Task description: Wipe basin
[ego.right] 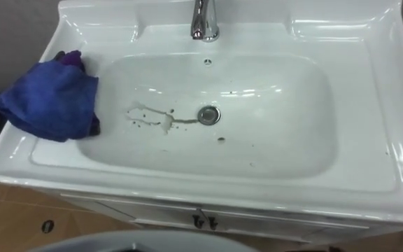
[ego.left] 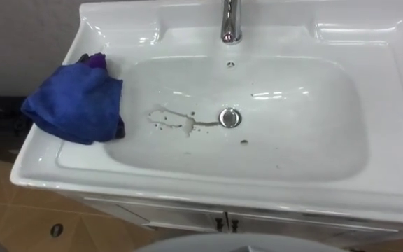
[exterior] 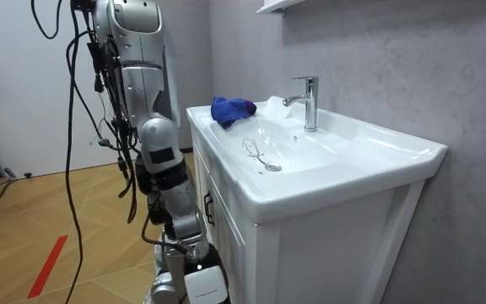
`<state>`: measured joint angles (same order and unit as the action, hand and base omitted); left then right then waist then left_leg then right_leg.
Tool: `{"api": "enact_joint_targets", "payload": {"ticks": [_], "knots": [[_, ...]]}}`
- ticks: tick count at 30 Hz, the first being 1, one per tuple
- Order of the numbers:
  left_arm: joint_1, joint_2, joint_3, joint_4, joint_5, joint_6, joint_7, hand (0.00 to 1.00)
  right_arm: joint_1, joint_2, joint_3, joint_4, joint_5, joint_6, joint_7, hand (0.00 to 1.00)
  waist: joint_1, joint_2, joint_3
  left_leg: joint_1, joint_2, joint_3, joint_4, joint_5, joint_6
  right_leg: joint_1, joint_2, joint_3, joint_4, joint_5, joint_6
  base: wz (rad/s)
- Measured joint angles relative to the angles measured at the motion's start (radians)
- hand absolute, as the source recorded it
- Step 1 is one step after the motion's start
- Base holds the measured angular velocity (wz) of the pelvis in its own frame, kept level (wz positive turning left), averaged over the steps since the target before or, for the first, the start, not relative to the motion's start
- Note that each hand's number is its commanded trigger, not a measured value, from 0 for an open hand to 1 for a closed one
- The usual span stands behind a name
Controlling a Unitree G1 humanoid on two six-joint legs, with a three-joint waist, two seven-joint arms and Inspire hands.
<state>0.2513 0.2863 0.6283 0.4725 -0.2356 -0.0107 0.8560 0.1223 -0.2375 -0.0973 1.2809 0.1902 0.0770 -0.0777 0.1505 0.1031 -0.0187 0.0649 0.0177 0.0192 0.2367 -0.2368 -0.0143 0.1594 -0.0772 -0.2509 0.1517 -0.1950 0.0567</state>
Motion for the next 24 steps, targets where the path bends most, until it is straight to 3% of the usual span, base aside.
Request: {"api": "enact_joint_targets", "payload": {"ticks": [2,3,5,7,13,17,19,24], "knots": [[-0.016,0.004,0.000,-0.046,0.000,-0.006,0.020,0.00,0.000,0.002,0.008,-0.001,0.000,-0.004,-0.002,0.00,0.000,0.006,0.0043,0.000,0.000,0.000,-0.001,0.000,0.000,0.000,0.000,-0.001,-0.001,0.000,0.000,0.00],[-0.020,0.007,0.002,-0.088,0.002,-0.009,0.032,0.00,0.001,0.005,0.008,-0.002,-0.005,-0.013,-0.002,0.00,0.000,0.006,0.0004,0.001,0.000,0.000,-0.001,0.000,0.000,0.000,0.000,-0.001,-0.001,0.000,0.000,0.00],[-0.022,0.008,0.006,-0.155,0.013,-0.027,0.036,0.00,0.018,0.007,0.007,-0.011,-0.008,-0.026,-0.002,0.00,0.000,-0.001,0.0088,0.004,0.000,0.002,-0.002,0.000,0.000,0.001,-0.001,0.002,-0.001,0.000,0.000,-0.04],[-0.033,0.010,0.025,-0.220,0.016,-0.043,0.038,0.00,0.019,0.008,0.006,-0.019,-0.024,-0.034,-0.002,0.00,0.001,0.000,0.0111,0.006,0.000,0.004,-0.003,0.000,0.000,0.000,-0.002,0.003,-0.001,0.000,0.000,-0.06],[-0.063,0.013,0.035,-0.317,0.025,-0.046,0.052,0.00,0.026,0.014,0.007,-0.015,-0.043,-0.035,0.017,0.00,-0.012,-0.003,0.0143,0.006,-0.001,0.003,-0.003,0.001,0.000,0.000,-0.002,0.003,-0.001,0.000,0.000,-0.01],[-0.069,0.013,0.035,-0.380,0.200,-0.063,0.052,0.00,0.033,0.018,0.007,0.003,-0.043,-0.047,0.016,0.00,-0.019,-0.011,0.0191,0.007,-0.001,0.003,-0.002,0.001,0.000,0.003,-0.002,0.002,-0.001,0.000,0.000,0.00],[-0.068,0.013,0.031,-0.430,0.276,-0.068,0.053,0.00,0.033,0.022,0.008,0.007,-0.042,-0.047,0.022,0.00,-0.036,-0.017,0.0263,0.010,-0.002,-0.003,-0.003,0.001,0.001,0.014,-0.001,0.002,-0.002,0.000,0.000,0.07],[-0.067,0.013,-0.052,-0.480,0.318,-0.081,0.026,0.00,0.024,0.022,0.010,0.007,-0.043,-0.059,0.048,0.00,-0.060,-0.018,0.0275,0.015,-0.004,-0.007,-0.015,0.001,0.001,0.021,-0.002,0.001,-0.004,0.000,0.000,0.01]]}}
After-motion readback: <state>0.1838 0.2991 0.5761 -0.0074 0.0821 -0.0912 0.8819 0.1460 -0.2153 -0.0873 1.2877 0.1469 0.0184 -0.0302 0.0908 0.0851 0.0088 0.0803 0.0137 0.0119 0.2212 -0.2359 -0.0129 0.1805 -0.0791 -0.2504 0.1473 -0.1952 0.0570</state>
